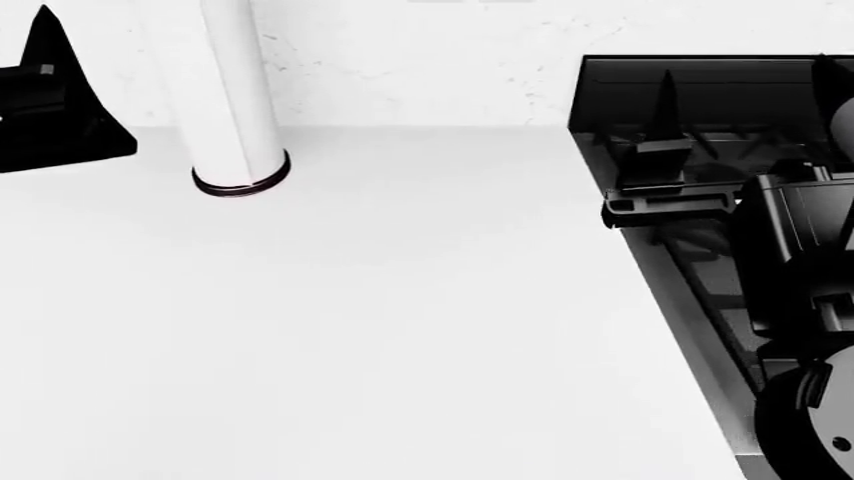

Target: Pick and place the shaker into the drawer. Then close the cabinet.

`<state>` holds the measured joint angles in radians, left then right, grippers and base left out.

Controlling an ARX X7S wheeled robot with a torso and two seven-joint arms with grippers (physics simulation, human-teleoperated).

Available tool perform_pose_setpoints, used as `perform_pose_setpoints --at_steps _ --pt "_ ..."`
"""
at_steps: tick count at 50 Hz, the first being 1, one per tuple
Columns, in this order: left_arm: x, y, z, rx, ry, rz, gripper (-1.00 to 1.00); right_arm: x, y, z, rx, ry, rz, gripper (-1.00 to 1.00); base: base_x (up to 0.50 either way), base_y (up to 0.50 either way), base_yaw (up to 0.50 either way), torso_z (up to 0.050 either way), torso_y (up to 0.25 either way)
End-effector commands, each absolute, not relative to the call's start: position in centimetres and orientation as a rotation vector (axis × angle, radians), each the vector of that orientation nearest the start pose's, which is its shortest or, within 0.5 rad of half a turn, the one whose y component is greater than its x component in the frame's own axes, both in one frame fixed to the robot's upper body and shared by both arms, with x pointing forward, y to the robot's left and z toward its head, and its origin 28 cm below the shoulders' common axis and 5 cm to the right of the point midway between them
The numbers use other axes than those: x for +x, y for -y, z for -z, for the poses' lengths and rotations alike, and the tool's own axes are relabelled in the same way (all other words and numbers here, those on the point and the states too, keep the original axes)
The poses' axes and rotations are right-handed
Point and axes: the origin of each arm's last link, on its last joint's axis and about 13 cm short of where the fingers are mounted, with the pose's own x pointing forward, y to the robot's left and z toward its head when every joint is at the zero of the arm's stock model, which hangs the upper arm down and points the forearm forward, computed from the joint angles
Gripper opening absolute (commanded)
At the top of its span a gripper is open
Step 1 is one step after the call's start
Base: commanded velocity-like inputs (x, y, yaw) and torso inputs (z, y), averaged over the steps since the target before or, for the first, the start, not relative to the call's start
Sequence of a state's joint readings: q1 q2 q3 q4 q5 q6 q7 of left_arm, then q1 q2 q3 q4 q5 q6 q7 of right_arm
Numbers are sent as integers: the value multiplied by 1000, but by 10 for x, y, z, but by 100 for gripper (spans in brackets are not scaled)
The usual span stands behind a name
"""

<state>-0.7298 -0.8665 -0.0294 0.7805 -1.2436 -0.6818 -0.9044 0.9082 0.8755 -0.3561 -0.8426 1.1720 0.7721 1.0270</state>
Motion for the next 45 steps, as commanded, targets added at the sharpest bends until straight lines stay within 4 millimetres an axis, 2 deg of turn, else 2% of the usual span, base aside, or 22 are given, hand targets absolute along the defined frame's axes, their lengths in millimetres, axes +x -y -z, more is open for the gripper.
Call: perform_pose_setpoints --at_steps 1,17,32,40,45 --pt "196 -269 -292 -46 472 -152 100 199 126 -273 -184 408 96 100 0 -250 0 0 0" --pt "196 -269 -290 -46 469 -149 100 198 126 -272 -195 415 96 100 194 -216 0 0 0" --pt "196 -270 -289 -46 467 -150 100 196 125 -274 -207 427 84 100 53 -19 0 0 1" --pt "196 -270 -290 -47 466 -152 100 187 127 -291 -269 502 94 100 0 0 0 0 0" --pt "196 -270 -291 -46 467 -152 100 181 128 -310 -328 529 117 100 0 0 0 0 0"
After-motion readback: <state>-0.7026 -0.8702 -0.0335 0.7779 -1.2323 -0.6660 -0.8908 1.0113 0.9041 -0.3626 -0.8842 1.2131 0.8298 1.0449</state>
